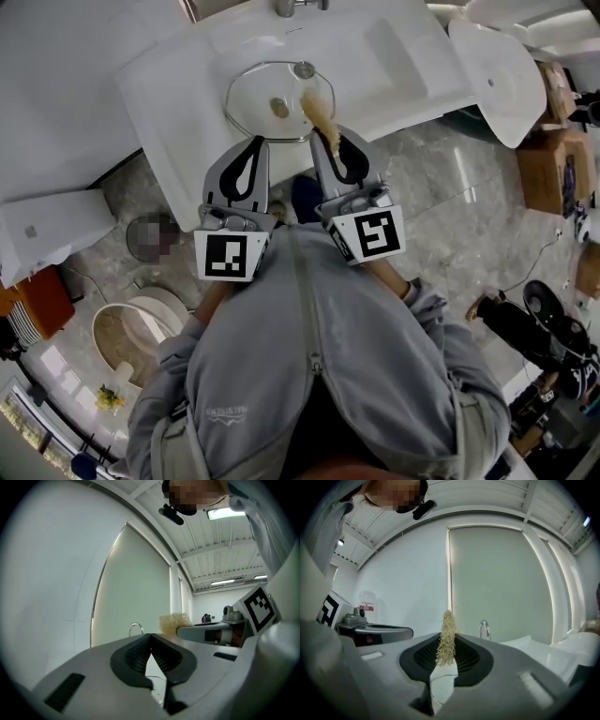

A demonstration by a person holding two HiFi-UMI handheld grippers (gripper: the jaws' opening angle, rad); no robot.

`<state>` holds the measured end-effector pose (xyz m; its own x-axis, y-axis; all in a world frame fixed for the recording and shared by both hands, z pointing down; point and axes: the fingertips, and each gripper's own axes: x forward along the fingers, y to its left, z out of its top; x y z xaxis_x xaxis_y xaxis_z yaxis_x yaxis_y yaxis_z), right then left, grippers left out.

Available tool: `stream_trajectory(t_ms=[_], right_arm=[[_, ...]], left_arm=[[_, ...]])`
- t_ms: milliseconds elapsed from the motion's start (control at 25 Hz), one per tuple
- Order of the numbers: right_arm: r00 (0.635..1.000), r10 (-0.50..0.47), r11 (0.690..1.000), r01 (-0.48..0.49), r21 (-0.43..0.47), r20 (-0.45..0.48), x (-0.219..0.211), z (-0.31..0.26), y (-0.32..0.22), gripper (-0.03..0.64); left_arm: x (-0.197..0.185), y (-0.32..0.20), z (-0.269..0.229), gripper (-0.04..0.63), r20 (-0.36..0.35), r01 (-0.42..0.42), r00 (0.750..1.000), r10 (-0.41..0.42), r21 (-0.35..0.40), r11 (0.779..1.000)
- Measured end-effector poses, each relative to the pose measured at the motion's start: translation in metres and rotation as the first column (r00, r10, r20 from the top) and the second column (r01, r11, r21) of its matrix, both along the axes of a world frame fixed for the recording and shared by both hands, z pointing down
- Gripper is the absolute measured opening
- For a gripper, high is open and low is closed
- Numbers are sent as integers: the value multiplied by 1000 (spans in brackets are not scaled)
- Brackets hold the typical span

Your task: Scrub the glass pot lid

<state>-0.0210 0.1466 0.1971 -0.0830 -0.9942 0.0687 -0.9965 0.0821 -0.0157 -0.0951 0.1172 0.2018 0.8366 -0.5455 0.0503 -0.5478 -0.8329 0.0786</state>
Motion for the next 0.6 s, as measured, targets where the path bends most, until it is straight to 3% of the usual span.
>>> stream_trajectory(t_ms=[320, 600], right_arm=[[991, -134, 991, 134, 7, -29, 15, 1, -57, 55], [962, -272, 962, 272, -9, -23, 27, 9, -93, 55]], left_arm=[[4, -46, 12, 6, 29, 143, 989, -142, -21, 990], [9, -72, 19, 6, 46, 278, 960, -277, -27, 960]])
